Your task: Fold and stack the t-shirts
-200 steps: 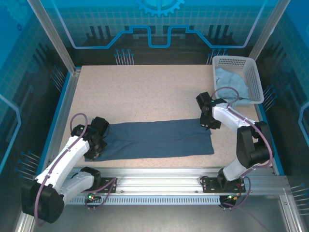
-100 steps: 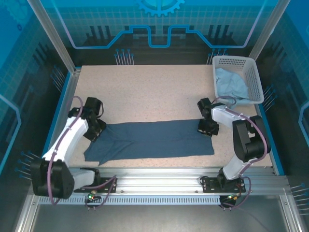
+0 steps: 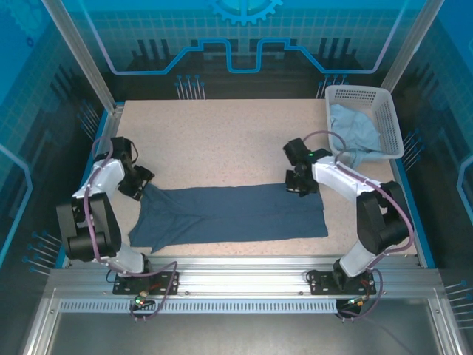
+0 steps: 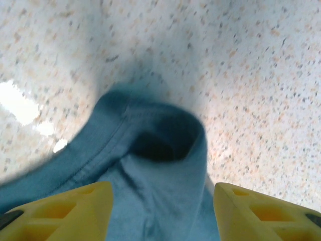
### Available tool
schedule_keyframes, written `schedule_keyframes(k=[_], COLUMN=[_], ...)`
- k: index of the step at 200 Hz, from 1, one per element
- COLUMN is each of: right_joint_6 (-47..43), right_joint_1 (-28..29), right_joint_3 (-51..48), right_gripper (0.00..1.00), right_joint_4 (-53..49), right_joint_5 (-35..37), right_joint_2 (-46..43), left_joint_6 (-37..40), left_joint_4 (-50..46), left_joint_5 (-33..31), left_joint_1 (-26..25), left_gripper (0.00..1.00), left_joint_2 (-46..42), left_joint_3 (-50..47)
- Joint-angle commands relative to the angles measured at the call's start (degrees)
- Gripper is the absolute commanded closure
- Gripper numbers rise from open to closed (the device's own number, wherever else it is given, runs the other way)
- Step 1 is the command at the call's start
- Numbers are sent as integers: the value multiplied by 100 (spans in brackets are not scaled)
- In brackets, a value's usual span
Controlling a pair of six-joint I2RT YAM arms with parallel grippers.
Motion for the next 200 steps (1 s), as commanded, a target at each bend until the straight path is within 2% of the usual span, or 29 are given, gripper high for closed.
schedule_keyframes(k=[1,30,61,85,99,126,143,148,159,172,187,200], right_joint_6=[60,375,575,626,581,369,57,-89,-371,-620,-751,-788], right_joint_1=[394,447,284,9,-152,-493,-661,-684,-688,-652,-591,-544], right_joint_3=[388,815,1527,1952,2283,3060,3650,3830,4250,4594,4734,4716], right_gripper=[82,82,84,84,84,84,85,85,84,81,76,73], right_joint_4=[110,79,-598,-920,-1093,-1247,-1283,-1272,-1359,-1426,-1445,-1445], right_joint_5=[-425,-779,-711,-736,-739,-710,-749,-829,-862,-884,-802,-686], right_joint_2=[590,1370,2213,2563,2787,3238,3604,3709,3845,4032,3907,3658], left_joint_6=[513,664,737,702,685,667,656,665,675,710,761,840], left_joint_4=[88,207,319,624,786,853,765,735,667,589,689,868], left_joint_5=[47,-56,-253,-52,129,387,416,442,486,448,476,647], left_joint_1=[34,46,49,55,47,-4,-33,-33,-37,-49,-57,-76], left_gripper=[43,51,70,86,89,89,85,79,59,48,47,54], left_joint_2=[242,558,853,1028,1223,1663,1863,1906,1964,1893,1592,1263], left_joint_3=[201,212,298,454,681,1357,1753,1843,2011,2073,1893,1575])
